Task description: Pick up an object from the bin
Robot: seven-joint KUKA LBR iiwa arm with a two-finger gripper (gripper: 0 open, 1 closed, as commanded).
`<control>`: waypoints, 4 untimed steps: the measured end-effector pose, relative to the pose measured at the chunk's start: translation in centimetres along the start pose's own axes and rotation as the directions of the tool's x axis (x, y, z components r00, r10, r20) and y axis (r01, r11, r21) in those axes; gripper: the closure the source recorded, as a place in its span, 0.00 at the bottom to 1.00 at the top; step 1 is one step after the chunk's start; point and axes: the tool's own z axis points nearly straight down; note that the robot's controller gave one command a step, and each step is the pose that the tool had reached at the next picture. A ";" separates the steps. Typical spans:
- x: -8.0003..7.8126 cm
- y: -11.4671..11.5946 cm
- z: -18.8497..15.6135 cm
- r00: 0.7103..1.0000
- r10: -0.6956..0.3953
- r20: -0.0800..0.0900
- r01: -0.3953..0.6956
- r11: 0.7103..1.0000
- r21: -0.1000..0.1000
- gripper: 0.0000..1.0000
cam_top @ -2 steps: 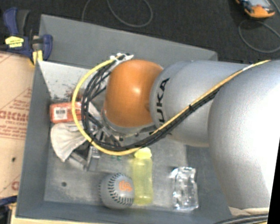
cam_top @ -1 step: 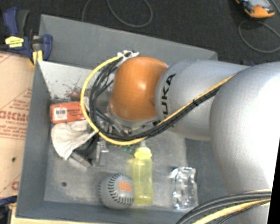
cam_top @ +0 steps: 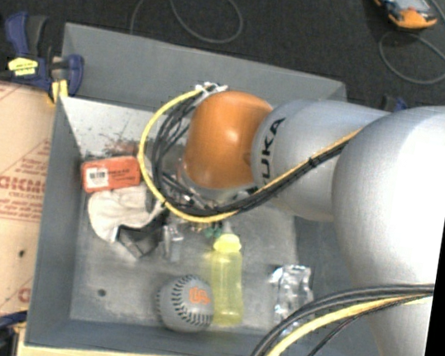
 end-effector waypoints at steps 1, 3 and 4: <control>0.9 1.0 -0.2 1.000 0.017 0.023 -0.017 1.000 0.007 0.00; 0.7 0.8 -0.6 0.999 0.013 0.030 -0.014 1.000 0.009 1.00; 0.7 0.8 -0.6 0.999 0.014 0.030 -0.015 1.000 0.009 1.00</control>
Offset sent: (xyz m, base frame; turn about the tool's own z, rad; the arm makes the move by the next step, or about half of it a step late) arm 0.0000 0.0000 0.0000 0.0000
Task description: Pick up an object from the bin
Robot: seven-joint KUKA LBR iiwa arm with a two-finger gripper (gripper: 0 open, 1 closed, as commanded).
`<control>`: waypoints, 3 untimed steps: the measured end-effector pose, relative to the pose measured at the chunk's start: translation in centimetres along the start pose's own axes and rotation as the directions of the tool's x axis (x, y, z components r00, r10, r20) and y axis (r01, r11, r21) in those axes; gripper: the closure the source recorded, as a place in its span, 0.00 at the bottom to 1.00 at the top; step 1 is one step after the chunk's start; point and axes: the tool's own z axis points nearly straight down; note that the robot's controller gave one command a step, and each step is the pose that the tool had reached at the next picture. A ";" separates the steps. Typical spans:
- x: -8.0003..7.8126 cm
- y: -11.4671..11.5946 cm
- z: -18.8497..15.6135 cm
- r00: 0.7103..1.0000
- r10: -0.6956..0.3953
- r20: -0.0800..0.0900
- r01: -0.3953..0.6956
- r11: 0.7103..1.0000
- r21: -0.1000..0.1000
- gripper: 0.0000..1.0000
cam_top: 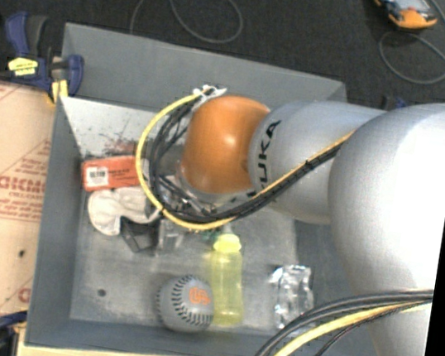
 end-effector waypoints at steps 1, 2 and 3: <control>0.2 0.0 -0.5 1.000 0.001 -0.004 -0.001 1.000 -0.001 1.00; 0.3 0.1 -2.6 1.000 0.002 -0.010 -0.002 1.000 -0.002 1.00; 0.1 0.0 -4.4 1.000 0.002 -0.005 -0.002 1.000 0.000 1.00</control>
Offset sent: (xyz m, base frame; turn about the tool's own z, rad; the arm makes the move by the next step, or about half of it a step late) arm -0.0001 0.0001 0.0087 0.0000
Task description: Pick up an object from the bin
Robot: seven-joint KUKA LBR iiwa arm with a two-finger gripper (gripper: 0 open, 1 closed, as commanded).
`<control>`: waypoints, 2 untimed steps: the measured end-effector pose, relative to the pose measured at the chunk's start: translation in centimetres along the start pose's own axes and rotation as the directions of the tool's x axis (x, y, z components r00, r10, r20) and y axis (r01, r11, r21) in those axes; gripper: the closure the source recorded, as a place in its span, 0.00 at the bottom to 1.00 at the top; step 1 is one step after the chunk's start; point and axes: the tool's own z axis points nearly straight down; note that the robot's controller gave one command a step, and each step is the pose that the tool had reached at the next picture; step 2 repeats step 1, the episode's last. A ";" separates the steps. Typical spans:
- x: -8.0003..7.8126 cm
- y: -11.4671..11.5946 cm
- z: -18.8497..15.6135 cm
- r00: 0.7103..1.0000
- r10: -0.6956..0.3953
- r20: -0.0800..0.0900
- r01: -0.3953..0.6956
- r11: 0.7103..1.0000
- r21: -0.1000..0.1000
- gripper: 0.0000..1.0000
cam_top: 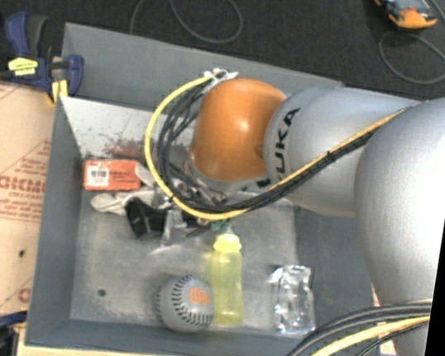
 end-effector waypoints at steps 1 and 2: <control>-0.1 -0.1 -0.8 1.000 0.001 0.003 -0.001 1.000 0.001 1.00; -0.1 -0.1 -0.8 1.000 0.001 0.003 -0.001 1.000 0.001 1.00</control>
Offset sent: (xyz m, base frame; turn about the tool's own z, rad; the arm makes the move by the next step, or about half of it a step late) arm -0.0001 -0.0002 0.0269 0.0000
